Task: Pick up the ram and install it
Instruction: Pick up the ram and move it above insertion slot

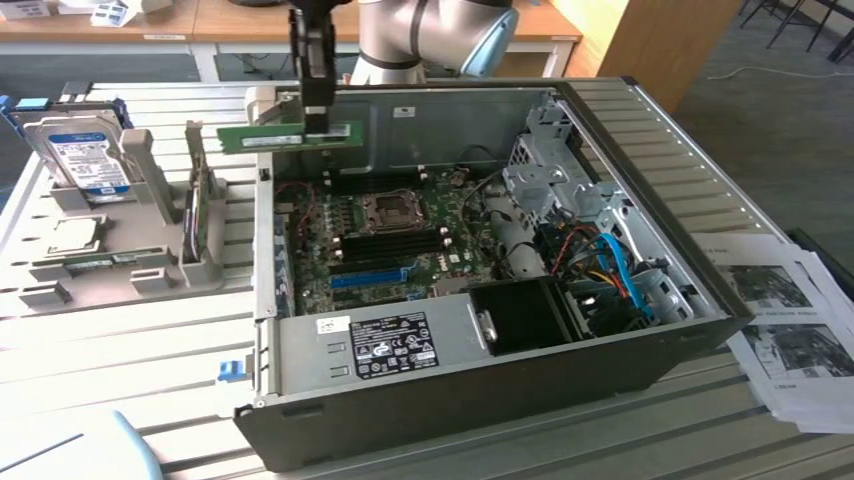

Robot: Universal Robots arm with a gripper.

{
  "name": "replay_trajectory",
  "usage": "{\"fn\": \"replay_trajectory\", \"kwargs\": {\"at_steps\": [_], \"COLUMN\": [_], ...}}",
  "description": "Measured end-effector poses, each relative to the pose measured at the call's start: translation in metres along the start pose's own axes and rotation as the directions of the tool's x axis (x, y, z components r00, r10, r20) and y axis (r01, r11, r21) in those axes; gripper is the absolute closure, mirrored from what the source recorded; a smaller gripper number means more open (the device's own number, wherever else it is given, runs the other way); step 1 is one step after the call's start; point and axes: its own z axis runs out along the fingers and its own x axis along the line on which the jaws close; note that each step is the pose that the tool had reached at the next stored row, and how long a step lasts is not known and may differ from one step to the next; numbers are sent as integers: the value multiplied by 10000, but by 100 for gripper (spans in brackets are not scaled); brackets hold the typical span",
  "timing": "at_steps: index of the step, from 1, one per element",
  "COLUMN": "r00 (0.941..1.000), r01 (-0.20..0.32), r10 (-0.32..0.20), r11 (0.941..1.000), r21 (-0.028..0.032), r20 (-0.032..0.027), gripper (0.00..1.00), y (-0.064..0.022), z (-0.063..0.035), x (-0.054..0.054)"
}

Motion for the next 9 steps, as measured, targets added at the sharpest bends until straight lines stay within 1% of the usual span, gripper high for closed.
{"fn": "replay_trajectory", "kwargs": {"at_steps": [9], "r00": [10000], "r01": [0], "r10": [0], "r11": [10000], "r21": [-1], "r20": [0], "gripper": [89], "y": [-337], "z": [-10], "x": [2]}}
